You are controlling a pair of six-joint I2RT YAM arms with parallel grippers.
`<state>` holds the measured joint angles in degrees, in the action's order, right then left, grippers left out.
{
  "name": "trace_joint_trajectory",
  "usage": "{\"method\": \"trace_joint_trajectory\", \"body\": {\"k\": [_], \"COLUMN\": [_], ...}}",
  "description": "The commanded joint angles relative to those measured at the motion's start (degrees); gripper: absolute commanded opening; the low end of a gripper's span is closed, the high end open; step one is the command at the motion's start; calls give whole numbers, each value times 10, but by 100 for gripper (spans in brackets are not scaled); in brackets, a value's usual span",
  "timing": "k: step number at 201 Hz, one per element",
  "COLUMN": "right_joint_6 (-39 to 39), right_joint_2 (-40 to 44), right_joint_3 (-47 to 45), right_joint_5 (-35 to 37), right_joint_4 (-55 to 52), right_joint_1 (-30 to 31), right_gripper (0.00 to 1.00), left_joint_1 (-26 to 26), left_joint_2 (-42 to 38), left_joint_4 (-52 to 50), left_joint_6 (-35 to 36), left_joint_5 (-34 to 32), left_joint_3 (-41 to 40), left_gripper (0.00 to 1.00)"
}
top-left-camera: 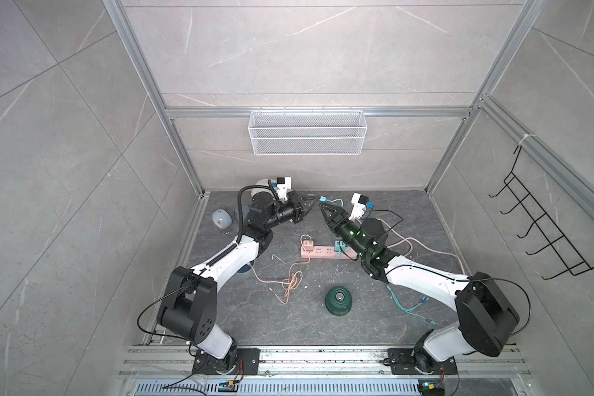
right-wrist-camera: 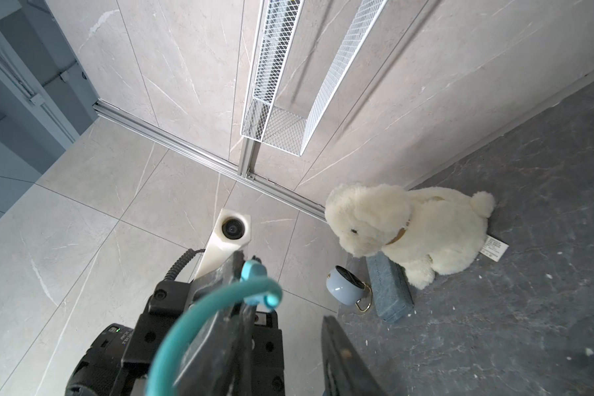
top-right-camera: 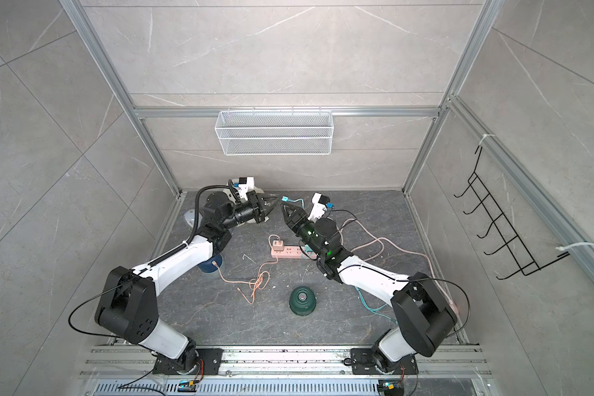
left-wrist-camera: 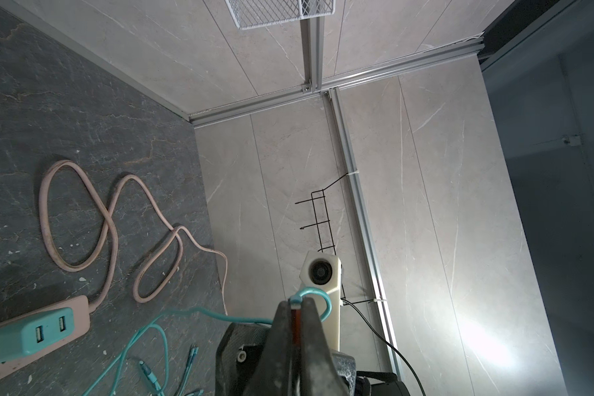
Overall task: Charge the cordless meat grinders
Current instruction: Pick up the charging cable from the center of the board.
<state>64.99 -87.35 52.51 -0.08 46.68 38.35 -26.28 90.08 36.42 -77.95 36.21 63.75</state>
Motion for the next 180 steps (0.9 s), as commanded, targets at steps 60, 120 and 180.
{"method": "trace_joint_trajectory", "body": {"k": [60, 120, 180], "right_joint_6": [29, 44, 61], "right_joint_2": [0, -13, -29], "right_joint_3": [10, 24, 32], "right_joint_5": [10, 5, -28], "right_joint_4": [74, 78, 76], "right_joint_1": [-17, -28, -27], "right_gripper": [35, 26, 20], "left_joint_1": [-5, -5, -4], "left_joint_2": [-34, -41, -33], "left_joint_4": [54, 65, 75], "left_joint_6": [-13, -20, -22], "left_joint_5": [-11, -9, -7], "left_joint_3": [-17, -29, -22], "left_gripper": [0, 0, 0]}}
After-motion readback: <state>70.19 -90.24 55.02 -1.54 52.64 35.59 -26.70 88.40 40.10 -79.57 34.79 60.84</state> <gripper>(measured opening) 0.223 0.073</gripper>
